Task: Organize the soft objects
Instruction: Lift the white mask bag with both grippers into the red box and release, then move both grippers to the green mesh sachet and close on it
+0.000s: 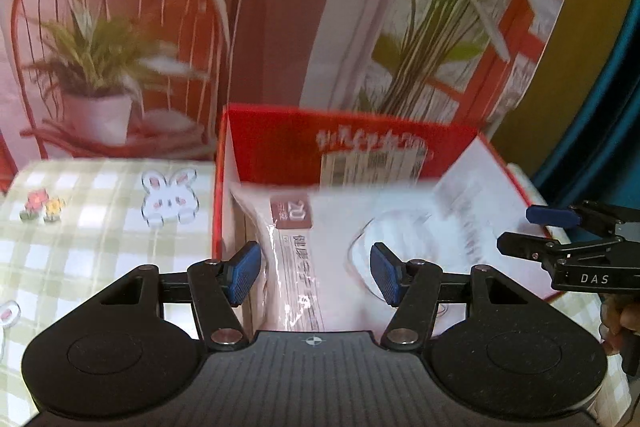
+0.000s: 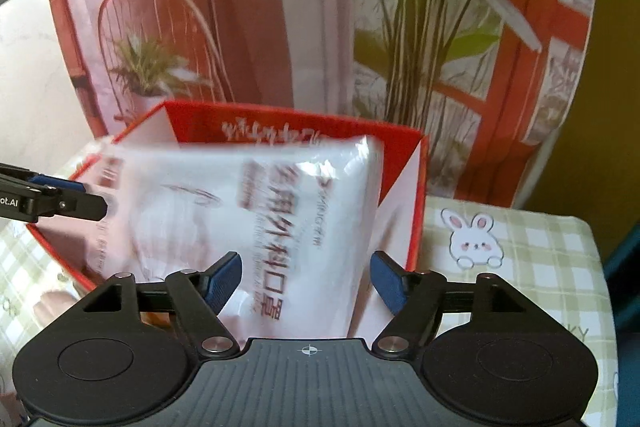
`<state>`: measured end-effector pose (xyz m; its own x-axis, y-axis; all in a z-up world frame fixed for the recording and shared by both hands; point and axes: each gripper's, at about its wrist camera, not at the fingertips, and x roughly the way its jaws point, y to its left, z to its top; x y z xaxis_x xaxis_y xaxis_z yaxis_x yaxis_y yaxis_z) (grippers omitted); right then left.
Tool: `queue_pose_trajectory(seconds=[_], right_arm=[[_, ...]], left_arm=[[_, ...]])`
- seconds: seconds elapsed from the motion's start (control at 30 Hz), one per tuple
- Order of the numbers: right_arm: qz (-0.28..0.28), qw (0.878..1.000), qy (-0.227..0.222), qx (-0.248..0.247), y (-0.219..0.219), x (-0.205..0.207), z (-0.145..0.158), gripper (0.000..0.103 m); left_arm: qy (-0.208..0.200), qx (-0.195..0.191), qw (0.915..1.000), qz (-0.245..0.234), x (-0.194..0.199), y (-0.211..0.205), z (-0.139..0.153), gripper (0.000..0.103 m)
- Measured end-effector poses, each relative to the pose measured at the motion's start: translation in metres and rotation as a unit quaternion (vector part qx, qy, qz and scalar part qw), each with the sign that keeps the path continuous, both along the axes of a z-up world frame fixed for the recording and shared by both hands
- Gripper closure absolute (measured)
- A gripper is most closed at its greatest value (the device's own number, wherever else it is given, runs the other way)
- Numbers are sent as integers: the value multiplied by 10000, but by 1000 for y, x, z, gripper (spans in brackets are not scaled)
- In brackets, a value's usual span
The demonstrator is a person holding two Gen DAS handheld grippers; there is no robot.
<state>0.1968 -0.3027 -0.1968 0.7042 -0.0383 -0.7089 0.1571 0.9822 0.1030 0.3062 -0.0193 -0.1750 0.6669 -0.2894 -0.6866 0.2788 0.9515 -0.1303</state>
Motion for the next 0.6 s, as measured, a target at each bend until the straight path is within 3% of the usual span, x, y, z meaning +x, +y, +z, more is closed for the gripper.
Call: queue_pose_trajectory(seconds=[0.07,0.2,0.6], right_arm=[[-21,9999,-98,-37,-3,0,6,37],[57,9997,-252,-33,-5,0,15,60],[-76,9981,-599,112,15,-24,25,59]], left_arm=[[-123,-35,9999,-40,0,-1,7,41],[-203,-31,9998,-67,-3,-5,13,44],[-341,232,9991,-109,-42,-3,16,44]])
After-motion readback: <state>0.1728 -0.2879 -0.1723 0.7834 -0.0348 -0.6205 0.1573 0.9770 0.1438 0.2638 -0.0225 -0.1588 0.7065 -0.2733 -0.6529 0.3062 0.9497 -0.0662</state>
